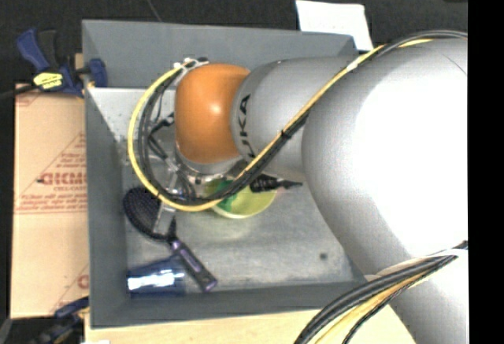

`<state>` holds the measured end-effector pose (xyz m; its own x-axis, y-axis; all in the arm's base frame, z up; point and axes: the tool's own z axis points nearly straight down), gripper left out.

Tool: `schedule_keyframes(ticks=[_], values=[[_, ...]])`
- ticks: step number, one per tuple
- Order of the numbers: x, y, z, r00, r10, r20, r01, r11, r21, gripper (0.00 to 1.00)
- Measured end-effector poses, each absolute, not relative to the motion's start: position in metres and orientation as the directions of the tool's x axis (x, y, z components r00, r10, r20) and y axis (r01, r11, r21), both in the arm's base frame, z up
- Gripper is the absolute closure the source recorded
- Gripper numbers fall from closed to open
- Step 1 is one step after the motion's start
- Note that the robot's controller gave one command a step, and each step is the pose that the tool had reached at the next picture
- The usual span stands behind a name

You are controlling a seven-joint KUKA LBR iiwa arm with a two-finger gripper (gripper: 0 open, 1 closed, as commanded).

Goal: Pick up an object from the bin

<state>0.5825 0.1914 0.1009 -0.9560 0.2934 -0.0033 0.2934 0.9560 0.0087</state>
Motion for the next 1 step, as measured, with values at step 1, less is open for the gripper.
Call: schedule_keyframes(ticks=[1], values=[[0.5844,0.2215,0.0727,-0.947,0.32,-0.011,0.32,0.947,0.009,0.0]])
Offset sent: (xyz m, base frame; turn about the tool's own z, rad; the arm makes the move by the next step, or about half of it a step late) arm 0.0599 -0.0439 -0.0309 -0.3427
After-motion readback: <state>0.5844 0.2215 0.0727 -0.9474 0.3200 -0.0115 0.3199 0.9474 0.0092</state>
